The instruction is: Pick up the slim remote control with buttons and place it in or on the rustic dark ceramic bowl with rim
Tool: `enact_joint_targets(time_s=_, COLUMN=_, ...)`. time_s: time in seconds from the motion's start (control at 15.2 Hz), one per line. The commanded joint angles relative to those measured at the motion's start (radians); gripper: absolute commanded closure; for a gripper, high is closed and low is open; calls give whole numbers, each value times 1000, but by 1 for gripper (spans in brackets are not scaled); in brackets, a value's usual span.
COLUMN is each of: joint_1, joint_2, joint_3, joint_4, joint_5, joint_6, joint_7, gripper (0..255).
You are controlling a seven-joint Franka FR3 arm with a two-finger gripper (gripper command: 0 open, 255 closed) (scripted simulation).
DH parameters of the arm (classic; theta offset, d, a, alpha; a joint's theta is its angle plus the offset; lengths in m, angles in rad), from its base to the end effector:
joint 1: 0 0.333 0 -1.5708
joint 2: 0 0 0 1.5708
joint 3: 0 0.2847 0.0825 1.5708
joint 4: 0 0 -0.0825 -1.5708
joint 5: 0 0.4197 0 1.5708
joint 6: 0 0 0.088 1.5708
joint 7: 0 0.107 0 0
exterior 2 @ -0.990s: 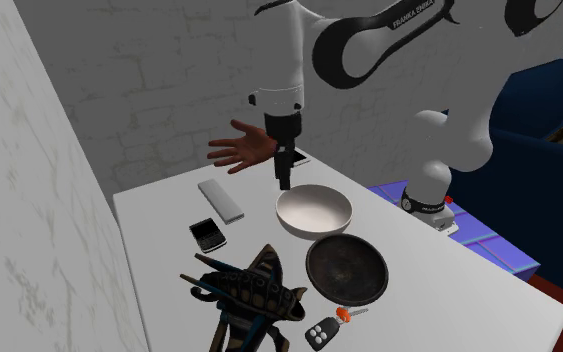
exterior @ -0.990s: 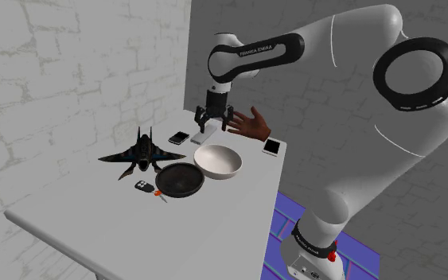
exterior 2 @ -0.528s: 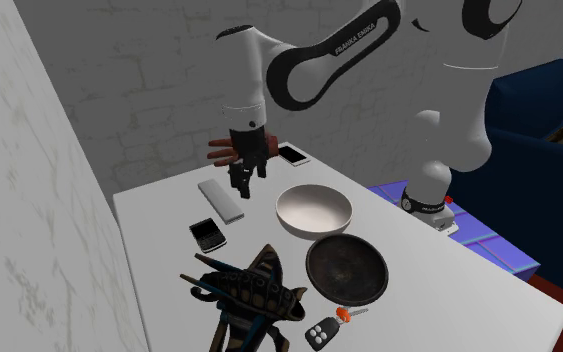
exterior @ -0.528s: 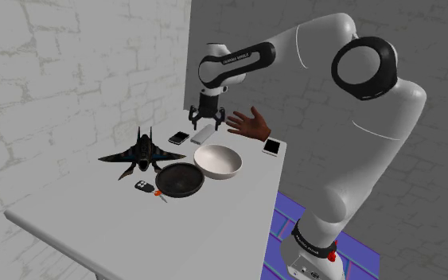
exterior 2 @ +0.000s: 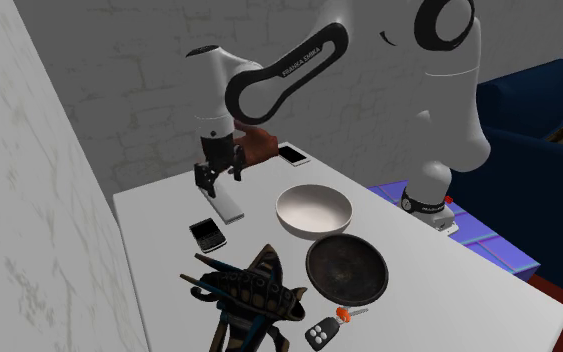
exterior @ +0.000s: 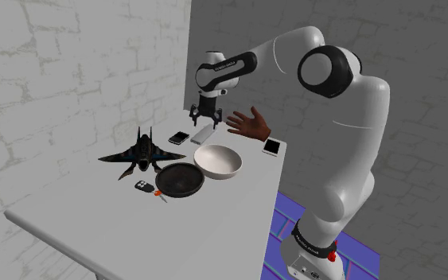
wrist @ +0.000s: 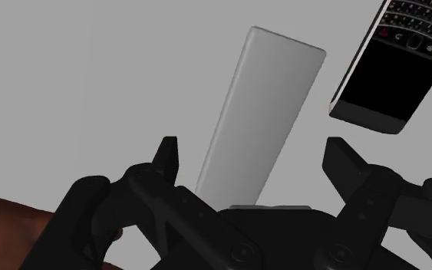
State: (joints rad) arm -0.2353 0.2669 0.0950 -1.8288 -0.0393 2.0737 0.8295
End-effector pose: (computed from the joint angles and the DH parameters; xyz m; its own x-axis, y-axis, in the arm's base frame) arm 0.6379 -0.0944 0.3387 0.5787 -0.8155 -0.0073 -0.8153 -0.5787 0.0213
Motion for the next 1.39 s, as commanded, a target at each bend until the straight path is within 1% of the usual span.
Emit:
enact_joint_targets(time_s=0.0, joint_1=-11, joint_2=59, joint_3=-21, joint_4=57, joint_5=-5, joint_6=9, joint_7=43, gripper=0)
enact_joint_targets(time_s=0.13, joint_1=-17, joint_2=95, joint_3=-35, joint_4=94, joint_5=-6, joint_6=13, joint_7=72, gripper=0)
enact_joint_targets(time_s=0.59, joint_1=-16, joint_2=139, joint_3=-37, joint_4=52, joint_5=-11, joint_6=99, joint_7=74, gripper=0)
enact_joint_targets(time_s=1.12, joint_1=-16, joint_2=139, joint_3=-37, joint_4=52, joint_5=-11, joint_6=99, joint_7=74, gripper=0)
enact_joint_targets(time_s=1.19, joint_1=-16, joint_2=139, joint_3=-37, joint_4=52, joint_5=-11, joint_6=99, joint_7=74, gripper=255)
enact_joint_targets(time_s=1.32, joint_1=-16, joint_2=138, joint_3=-37, joint_4=52, joint_5=-11, joint_6=99, joint_7=74, gripper=255)
